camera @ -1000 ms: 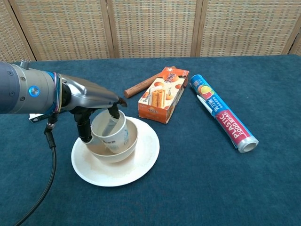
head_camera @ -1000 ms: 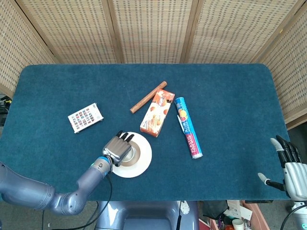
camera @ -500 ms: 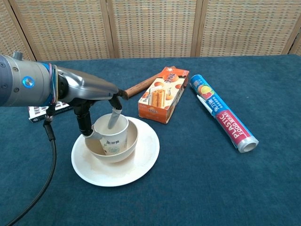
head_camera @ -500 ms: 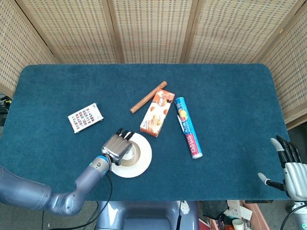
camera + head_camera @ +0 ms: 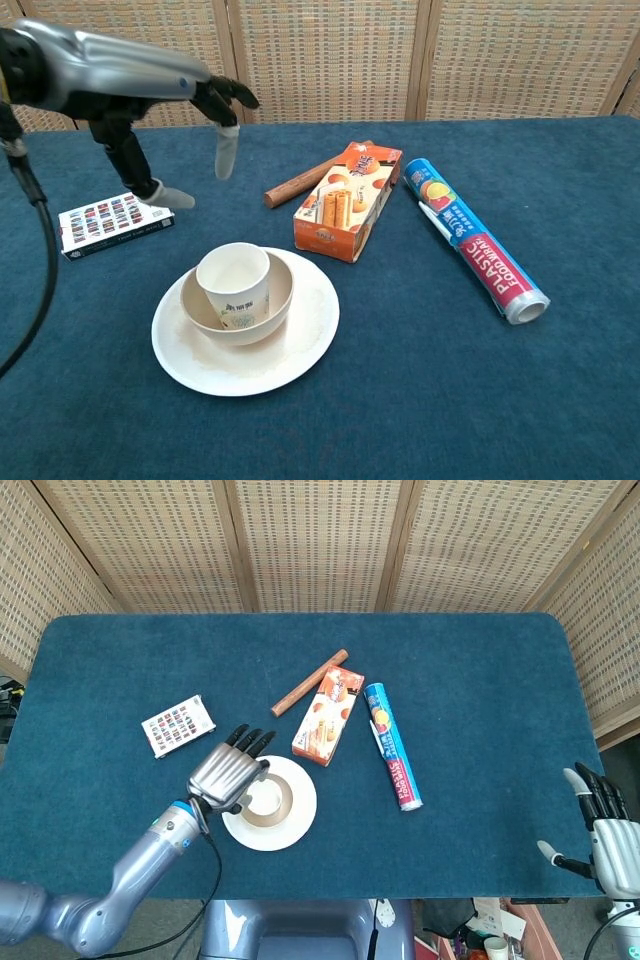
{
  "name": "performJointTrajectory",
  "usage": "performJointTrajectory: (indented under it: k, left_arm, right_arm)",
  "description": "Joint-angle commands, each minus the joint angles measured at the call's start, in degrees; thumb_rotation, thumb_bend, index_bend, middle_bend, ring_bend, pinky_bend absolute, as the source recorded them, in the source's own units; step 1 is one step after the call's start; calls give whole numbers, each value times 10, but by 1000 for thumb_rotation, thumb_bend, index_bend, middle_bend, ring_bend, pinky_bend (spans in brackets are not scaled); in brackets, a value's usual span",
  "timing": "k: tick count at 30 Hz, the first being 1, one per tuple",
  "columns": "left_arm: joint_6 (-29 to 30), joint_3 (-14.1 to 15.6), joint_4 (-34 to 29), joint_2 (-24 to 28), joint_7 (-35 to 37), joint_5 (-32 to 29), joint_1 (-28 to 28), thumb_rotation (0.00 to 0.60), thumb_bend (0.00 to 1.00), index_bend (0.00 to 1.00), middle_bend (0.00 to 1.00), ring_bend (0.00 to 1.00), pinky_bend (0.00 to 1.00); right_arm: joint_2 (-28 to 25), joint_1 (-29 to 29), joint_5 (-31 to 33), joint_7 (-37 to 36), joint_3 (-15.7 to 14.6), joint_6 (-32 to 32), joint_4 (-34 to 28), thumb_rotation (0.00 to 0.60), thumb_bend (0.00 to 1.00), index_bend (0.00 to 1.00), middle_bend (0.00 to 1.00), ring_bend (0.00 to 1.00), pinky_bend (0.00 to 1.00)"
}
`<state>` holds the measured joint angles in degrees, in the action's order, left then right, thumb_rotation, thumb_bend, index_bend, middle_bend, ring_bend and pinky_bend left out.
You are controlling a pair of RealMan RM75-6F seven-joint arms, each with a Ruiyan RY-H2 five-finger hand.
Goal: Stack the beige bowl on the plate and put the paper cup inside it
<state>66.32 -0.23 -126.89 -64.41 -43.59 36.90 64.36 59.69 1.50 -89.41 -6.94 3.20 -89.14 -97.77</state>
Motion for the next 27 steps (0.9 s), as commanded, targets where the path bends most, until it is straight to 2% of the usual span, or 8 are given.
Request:
performJointTrajectory:
  k: [1, 4, 5, 6, 11, 14, 17, 27]
  left_arm:
    - [81, 58, -12, 52, 65, 200, -114, 600, 302, 363, 0, 0, 0]
    - [128, 91, 24, 39, 75, 285, -168, 600, 292, 310, 0, 0, 0]
    - [175, 120, 58, 27, 82, 334, -216, 600, 279, 287, 0, 0, 0]
    - [206, 133, 84, 13, 93, 374, -246, 600, 267, 272, 0, 0, 0]
    - [306, 172, 194, -36, 153, 468, -361, 600, 173, 143, 0, 0, 0]
    - [341, 177, 237, -54, 158, 484, -409, 600, 150, 59, 0, 0, 0]
    - [357, 176, 262, -66, 145, 490, -447, 600, 131, 22, 0, 0, 0]
    - [367, 155, 286, -70, 165, 519, -506, 600, 126, 15, 0, 0, 0]
  right_arm:
    - [0, 0, -1, 3, -1, 1, 0, 600, 146, 0, 0, 0, 0]
    - [1, 1, -1, 6, -1, 2, -1, 600, 146, 0, 0, 0, 0]
    - [2, 2, -3, 13, -1, 3, -1, 600, 146, 0, 0, 0, 0]
    - [4, 2, -3, 17, -1, 3, -1, 600, 146, 0, 0, 0, 0]
    - [11, 5, -10, 39, -3, 4, -3, 600, 145, 0, 0, 0, 0]
    - [17, 6, -13, 56, -4, 4, -4, 600, 146, 0, 0, 0, 0]
    - [22, 7, -13, 74, -4, 5, -5, 600, 145, 0, 0, 0, 0]
    - [30, 12, -10, 95, -2, 12, -8, 600, 146, 0, 0, 0, 0]
